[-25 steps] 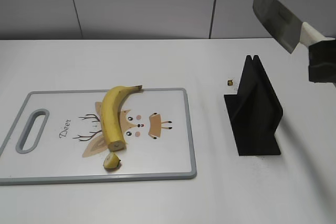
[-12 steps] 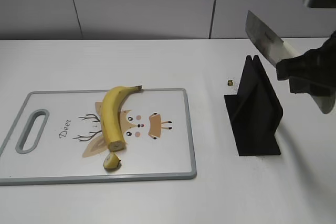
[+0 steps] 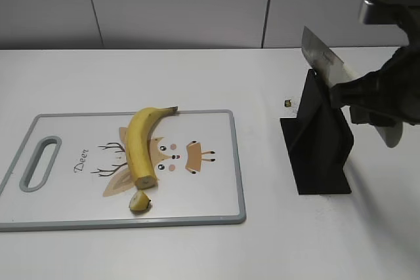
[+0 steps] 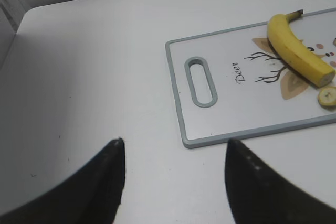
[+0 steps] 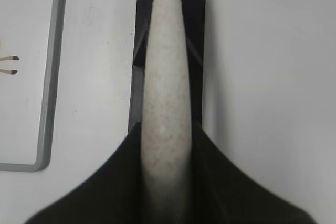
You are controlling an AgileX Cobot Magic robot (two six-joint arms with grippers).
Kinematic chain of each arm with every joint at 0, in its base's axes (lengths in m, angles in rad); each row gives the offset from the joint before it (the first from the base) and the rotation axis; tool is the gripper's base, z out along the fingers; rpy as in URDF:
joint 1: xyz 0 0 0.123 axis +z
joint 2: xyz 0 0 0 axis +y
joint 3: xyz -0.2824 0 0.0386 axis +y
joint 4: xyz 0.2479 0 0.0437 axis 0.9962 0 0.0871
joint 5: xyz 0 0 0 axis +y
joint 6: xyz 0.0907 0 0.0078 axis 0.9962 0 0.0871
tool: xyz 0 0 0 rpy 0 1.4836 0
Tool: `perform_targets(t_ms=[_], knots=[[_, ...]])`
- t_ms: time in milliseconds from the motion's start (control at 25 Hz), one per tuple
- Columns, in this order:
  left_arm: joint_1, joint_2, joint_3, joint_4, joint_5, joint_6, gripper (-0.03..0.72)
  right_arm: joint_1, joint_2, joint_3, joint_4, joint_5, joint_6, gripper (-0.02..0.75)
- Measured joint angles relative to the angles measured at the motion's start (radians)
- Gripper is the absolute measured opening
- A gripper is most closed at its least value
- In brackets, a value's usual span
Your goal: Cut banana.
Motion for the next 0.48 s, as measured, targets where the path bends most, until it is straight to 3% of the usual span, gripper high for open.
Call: perform_targets(t_ms=[480], knots=[[0.000, 0.000, 0.000, 0.000, -0.003, 0.000, 0.571, 0.000, 0.082, 0.000, -0.006, -0.006, 0.011, 0.160]])
